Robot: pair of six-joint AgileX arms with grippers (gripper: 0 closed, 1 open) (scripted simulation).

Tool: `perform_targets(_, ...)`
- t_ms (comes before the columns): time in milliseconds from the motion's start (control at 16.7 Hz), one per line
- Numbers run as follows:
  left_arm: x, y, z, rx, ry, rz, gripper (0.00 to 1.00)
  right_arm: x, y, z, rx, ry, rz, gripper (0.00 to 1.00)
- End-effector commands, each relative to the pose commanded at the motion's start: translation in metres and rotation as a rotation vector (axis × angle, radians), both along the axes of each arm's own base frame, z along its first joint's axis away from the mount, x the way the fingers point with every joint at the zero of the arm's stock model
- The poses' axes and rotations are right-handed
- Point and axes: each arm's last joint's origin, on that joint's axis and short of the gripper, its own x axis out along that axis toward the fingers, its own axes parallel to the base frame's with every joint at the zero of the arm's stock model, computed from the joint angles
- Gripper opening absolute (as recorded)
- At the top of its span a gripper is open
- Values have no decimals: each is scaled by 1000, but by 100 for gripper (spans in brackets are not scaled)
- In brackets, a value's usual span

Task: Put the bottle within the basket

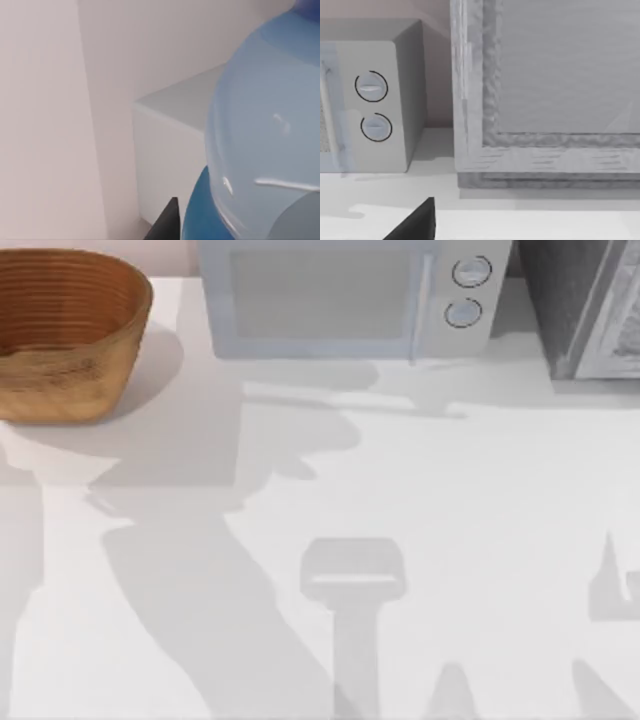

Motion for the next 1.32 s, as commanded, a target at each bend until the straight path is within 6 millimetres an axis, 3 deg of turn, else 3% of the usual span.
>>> perform_targets(360, 9, -12, -11, -3, 4, 0, 0, 0, 0, 0, 0, 0, 0, 100)
perform_targets(1140, 9, -12, -11, -3, 4, 0, 98, 0, 0, 0, 0, 0, 0, 100)
perform_targets(1320, 9, -12, -11, -3, 4, 0, 100, 0, 0, 0, 0, 0, 0, 100)
